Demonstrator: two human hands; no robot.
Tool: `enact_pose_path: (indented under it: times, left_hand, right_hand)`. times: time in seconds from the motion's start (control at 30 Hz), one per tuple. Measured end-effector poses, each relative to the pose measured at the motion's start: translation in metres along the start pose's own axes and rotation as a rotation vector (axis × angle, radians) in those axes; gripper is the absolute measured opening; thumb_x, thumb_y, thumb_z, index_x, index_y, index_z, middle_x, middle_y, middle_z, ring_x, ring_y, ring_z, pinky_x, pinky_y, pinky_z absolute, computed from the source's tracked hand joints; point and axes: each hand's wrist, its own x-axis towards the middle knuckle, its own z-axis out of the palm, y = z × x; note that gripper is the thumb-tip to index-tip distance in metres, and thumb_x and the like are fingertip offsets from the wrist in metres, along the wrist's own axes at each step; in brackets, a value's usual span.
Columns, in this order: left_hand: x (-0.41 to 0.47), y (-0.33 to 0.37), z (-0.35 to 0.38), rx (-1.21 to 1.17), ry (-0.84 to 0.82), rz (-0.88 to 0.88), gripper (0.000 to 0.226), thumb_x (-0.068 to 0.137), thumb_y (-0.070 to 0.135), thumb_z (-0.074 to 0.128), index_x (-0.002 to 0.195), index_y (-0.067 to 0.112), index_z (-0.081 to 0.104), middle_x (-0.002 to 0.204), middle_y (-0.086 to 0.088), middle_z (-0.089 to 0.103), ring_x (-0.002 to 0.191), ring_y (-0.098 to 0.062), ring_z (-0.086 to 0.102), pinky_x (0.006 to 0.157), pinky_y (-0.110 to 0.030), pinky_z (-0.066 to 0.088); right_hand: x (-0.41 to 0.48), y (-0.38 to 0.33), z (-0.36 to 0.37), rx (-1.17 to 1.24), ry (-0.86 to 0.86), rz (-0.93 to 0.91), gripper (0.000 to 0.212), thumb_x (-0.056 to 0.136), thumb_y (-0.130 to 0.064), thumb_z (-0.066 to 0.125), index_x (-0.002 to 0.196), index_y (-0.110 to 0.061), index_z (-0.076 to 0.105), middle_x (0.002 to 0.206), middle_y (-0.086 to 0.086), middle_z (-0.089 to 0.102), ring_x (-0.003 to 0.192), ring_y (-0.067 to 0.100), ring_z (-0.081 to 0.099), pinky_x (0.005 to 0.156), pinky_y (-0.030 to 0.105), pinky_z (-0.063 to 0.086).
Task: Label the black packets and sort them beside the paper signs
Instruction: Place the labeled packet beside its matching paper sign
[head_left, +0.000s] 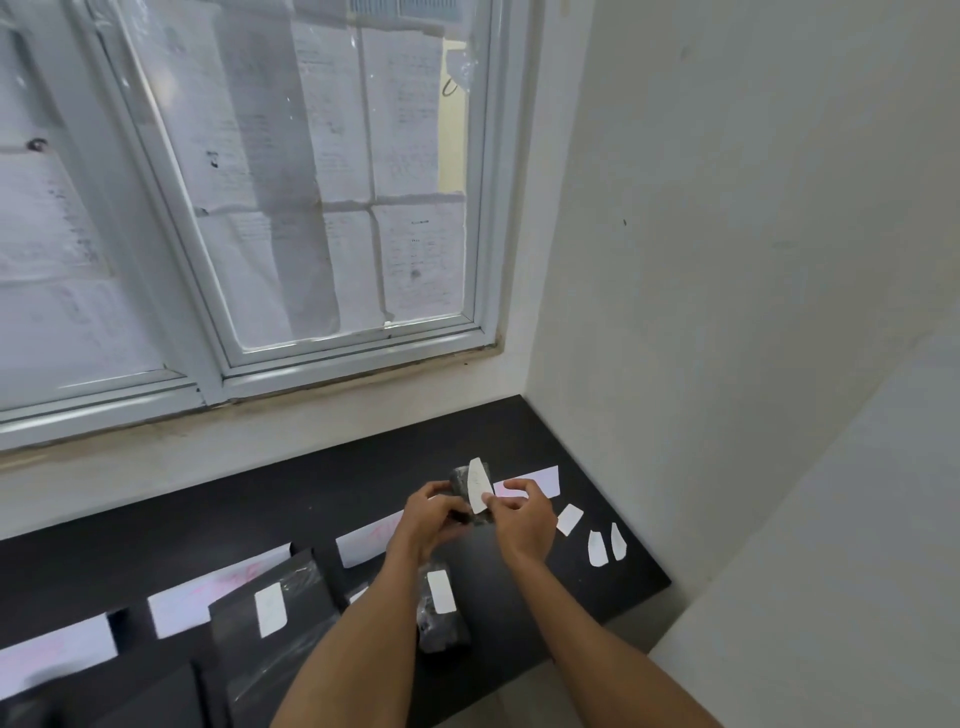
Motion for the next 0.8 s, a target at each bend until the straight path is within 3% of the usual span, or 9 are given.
enact_pose_path:
  times: [0.2, 0.33, 0.47, 0.6, 0.8]
  left_hand:
    - [-0.003, 0.000, -0.006, -0.036, -0.032, 0.031, 0.055, 0.076, -0.012, 0.064, 0.121, 0.017, 0.054, 0.108, -0.024, 0.068, 0.093, -0.035, 0.068, 0.086, -0.047, 0.057]
    - [-0.006, 0.004, -0.007, -0.054, -0.023, 0.067, 0.056, 0.075, -0.015, 0.063, 0.119, 0.019, 0.055, 0.106, -0.025, 0.068, 0.092, -0.035, 0.067, 0.082, -0.045, 0.059]
    - [-0.009, 0.006, -0.010, -0.052, -0.057, 0.069, 0.058, 0.077, -0.013, 0.062, 0.123, 0.022, 0.054, 0.111, -0.025, 0.065, 0.101, -0.039, 0.066, 0.086, -0.048, 0.057]
    - [-0.011, 0.008, -0.009, -0.043, -0.067, 0.096, 0.054, 0.074, 0.004, 0.080, 0.119, 0.022, 0.056, 0.107, -0.019, 0.069, 0.098, -0.035, 0.069, 0.080, -0.043, 0.060]
    - [-0.006, 0.006, -0.009, -0.043, -0.054, 0.116, 0.052, 0.077, 0.002, 0.077, 0.120, 0.020, 0.055, 0.102, -0.018, 0.071, 0.089, -0.031, 0.070, 0.066, -0.034, 0.060]
  right_hand:
    - [-0.005, -0.004, 0.001, -0.001, 0.022, 0.008, 0.026, 0.074, -0.032, 0.079, 0.093, -0.027, 0.063, 0.066, -0.016, 0.062, 0.071, 0.008, 0.062, 0.056, 0.018, 0.038]
    - [-0.005, -0.006, 0.001, -0.010, 0.008, 0.001, 0.028, 0.074, -0.032, 0.079, 0.095, -0.027, 0.062, 0.068, -0.015, 0.062, 0.077, 0.009, 0.065, 0.059, 0.022, 0.041]
    - [-0.003, -0.008, 0.002, -0.038, -0.004, -0.032, 0.029, 0.075, -0.030, 0.079, 0.099, -0.025, 0.063, 0.073, -0.013, 0.064, 0.080, 0.012, 0.066, 0.064, 0.025, 0.045]
    - [-0.002, -0.011, 0.002, -0.072, 0.005, -0.047, 0.031, 0.075, -0.033, 0.079, 0.100, -0.027, 0.062, 0.071, -0.015, 0.063, 0.081, 0.010, 0.065, 0.062, 0.024, 0.041]
    - [0.001, -0.014, 0.003, -0.191, 0.062, 0.018, 0.053, 0.065, -0.052, 0.081, 0.108, -0.028, 0.059, 0.101, -0.007, 0.067, 0.096, 0.015, 0.059, 0.068, 0.028, 0.043]
